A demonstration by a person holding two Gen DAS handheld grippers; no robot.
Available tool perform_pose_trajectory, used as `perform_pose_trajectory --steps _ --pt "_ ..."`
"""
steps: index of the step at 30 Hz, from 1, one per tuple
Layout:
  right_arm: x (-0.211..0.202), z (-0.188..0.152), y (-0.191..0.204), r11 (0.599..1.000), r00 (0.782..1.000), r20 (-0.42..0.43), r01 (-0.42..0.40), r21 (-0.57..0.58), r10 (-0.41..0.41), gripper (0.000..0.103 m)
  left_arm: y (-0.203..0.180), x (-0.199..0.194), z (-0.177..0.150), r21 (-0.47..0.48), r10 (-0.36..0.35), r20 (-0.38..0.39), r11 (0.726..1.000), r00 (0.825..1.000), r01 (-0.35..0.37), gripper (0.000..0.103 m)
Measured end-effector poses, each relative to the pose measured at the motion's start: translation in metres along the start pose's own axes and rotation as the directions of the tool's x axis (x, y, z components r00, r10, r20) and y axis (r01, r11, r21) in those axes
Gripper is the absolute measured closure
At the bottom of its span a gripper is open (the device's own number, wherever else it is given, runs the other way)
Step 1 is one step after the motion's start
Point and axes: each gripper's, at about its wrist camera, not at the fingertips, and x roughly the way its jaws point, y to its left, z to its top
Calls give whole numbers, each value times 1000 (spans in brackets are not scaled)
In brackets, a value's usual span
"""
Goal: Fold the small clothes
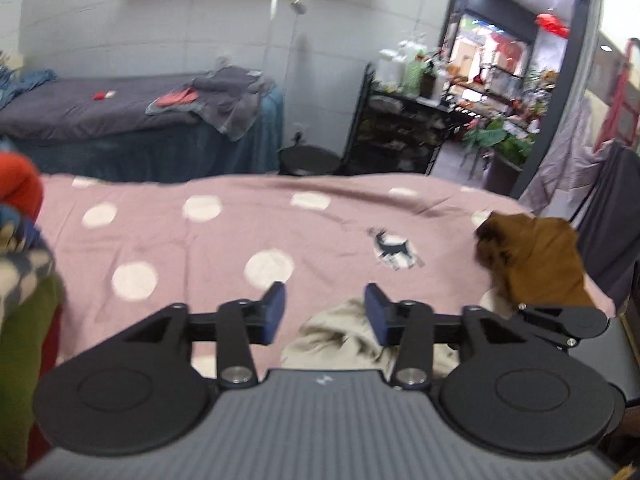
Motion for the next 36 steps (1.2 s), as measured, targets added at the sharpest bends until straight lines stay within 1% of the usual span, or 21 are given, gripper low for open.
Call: perform_pose_trajectory --steps 5,6,7,8,9,10,12,13,14,16,18,19,21,23,25,28,31,33,34,35,36 --pt "52 -4 33 991 993 -114 -21 -132 6 1 27 7 -34 -83 24 -73 996 997 -30 34" --pt "61 -7 38 987 991 -136 -16 -159 -6 11 30 10 -41 -76 36 -92 996 995 -43 33" --pt "68 -9 42 982 988 -147 13 -186 -41 73 31 14 -49 -63 53 -113 996 992 -61 33" --pt "68 -8 42 984 989 -138 37 -177 -62 85 32 16 -56 -44 76 -134 996 988 -82 33" --pt "62 -5 37 991 993 -101 48 -124 -61 85 34 16 -64 -22 94 -151 995 984 -98 33" --pt "49 0 23 999 998 -42 41 -5 -41 85 34 18 -74 2 106 -171 994 980 -107 34" --pt "23 4 -9 973 999 52 -18 228 7 86 34 23 -91 14 90 -230 996 969 -89 47" --pt "8 3 -27 936 993 114 -70 344 33 88 32 26 -98 15 52 -265 999 963 -50 68" --pt "-7 0 -43 892 984 171 -123 436 52 88 29 27 -105 14 6 -301 1000 954 -2 74" --pt "-38 -11 -69 802 963 264 -199 564 53 88 19 23 -112 42 -34 -330 998 943 50 74" --pt "-65 -23 -85 730 942 333 -252 635 35 88 7 12 -111 92 -45 -317 993 947 78 75" --pt "-73 -27 -89 715 938 345 -263 647 33 88 4 7 -105 93 -50 -293 992 955 81 74" --pt "-89 -33 -90 698 928 371 -289 655 36 87 -1 -7 -86 85 -61 -196 993 979 79 64" --pt "-99 -34 -86 675 908 412 -348 650 72 87 -10 -19 -65 108 -91 -68 989 994 98 17" --pt "-103 -30 -79 656 892 441 -391 645 98 87 -24 -24 -48 165 -149 12 976 989 145 0" --pt "-108 -20 -72 675 882 460 -400 620 100 87 -46 -23 -30 307 -309 32 908 950 285 0" --pt "-115 -17 -71 680 867 486 -422 599 110 87 -61 -10 -24 379 -410 -41 837 911 394 0" --pt "-121 -17 -70 687 861 498 -423 591 102 87 -79 2 -31 399 -396 -113 822 911 406 0" --pt "-124 -18 -70 688 857 506 -428 586 101 87 -86 11 -33 421 -366 -140 819 920 389 7" --pt "-125 -17 -70 688 851 515 -433 582 99 87 -91 17 -36 446 -328 -145 820 933 358 40" --pt "-127 -16 -71 692 846 525 -433 578 91 87 -94 23 -37 454 -296 -143 828 945 328 62"
